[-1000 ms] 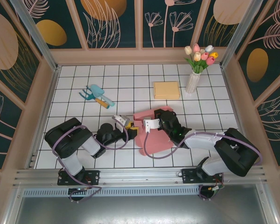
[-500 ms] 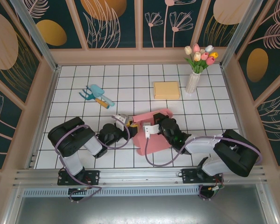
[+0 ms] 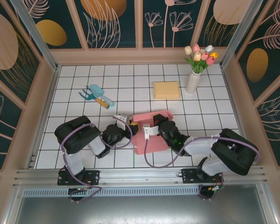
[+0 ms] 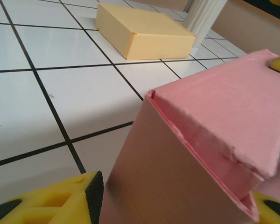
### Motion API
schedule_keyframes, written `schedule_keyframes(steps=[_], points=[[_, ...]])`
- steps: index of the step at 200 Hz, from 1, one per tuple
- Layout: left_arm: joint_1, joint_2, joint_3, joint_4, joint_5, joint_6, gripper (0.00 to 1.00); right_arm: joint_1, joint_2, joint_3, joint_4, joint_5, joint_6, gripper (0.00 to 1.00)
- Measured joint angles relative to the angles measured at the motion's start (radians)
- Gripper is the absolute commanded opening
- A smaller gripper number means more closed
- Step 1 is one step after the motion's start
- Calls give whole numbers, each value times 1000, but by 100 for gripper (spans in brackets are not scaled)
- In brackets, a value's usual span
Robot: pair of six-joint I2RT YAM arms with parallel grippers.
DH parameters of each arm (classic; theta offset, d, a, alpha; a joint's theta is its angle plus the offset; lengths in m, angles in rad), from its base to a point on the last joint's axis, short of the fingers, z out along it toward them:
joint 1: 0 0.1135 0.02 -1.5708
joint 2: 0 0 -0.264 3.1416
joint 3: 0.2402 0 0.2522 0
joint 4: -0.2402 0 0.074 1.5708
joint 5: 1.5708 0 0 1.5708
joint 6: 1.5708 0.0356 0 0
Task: Fold the paper box
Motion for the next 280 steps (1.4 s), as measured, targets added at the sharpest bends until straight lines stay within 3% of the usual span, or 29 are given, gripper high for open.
schedule_keyframes(steps=[88, 126, 159, 202, 243, 280], points=[[-59, 42, 89, -39, -224, -30, 40, 1, 27, 0, 27, 2, 63, 0], [-113, 55, 141, -112, -428, -45, 16, 1, 43, 3, 42, 2, 92, 0], [-156, 53, 219, -269, -616, -116, 11, 4, 51, 14, 45, -5, 110, 0], [-180, 27, 279, -461, -751, -226, 13, 8, 56, 24, 43, -37, 131, 0], [-179, 24, 291, -489, -758, -240, 26, 8, 57, 27, 41, -41, 169, 0], [-146, 38, 285, -481, -689, -219, 39, -2, 57, 26, 41, -37, 204, 0]])
